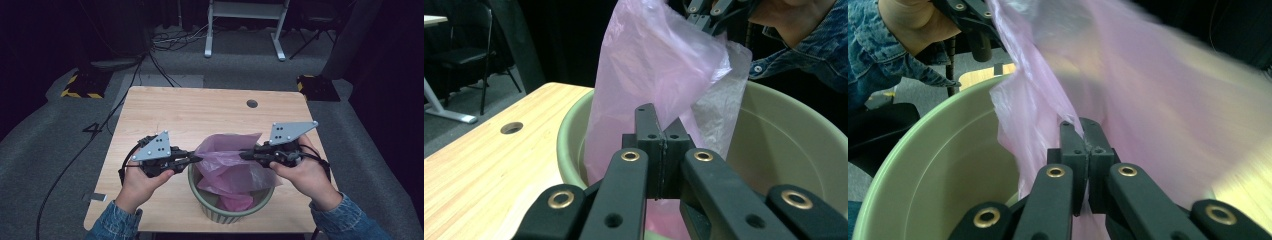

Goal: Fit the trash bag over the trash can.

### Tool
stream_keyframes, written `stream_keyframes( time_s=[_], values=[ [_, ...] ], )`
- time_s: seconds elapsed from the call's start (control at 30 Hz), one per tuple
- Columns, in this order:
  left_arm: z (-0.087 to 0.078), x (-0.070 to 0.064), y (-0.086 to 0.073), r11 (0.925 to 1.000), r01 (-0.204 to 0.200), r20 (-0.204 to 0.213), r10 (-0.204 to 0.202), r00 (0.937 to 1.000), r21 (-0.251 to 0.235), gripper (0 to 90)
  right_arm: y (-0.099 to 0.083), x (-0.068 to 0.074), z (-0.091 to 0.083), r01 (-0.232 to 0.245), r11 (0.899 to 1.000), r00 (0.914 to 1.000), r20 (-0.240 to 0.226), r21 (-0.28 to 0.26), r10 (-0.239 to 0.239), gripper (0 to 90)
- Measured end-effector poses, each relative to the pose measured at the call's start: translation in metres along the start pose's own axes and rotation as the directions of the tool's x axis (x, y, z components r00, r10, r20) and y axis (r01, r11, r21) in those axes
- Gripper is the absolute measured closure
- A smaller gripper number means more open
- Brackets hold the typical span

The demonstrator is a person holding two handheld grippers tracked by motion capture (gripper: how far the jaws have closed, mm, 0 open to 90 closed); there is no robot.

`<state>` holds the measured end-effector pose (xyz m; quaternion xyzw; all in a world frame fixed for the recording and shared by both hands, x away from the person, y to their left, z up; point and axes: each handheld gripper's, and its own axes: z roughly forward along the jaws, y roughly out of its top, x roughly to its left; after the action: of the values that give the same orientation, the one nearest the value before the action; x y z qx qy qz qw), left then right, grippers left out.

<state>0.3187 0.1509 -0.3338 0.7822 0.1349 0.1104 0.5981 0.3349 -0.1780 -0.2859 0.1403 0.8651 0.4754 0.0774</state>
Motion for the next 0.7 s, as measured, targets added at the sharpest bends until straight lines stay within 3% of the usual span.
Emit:
stream_keyframes(
  time_s=[0.37, 0.7],
  values=[
    [-0.016, 0.007, -0.008, 0.9995, 0.031, -0.063, -0.031, 0.9975, 0.0, 90.0, -0.02, -0.008, -0.038, -0.086, 0.996, 0.9941, 0.063, -0.028, 0.088, 90.0],
    [-0.039, 0.011, -0.019, 0.9986, 0.053, -0.115, -0.051, 0.9921, 0.009, 90.0, -0.055, -0.022, -0.069, -0.216, 0.976, 0.9705, 0.101, -0.037, 0.219, 90.0]
  ],
)
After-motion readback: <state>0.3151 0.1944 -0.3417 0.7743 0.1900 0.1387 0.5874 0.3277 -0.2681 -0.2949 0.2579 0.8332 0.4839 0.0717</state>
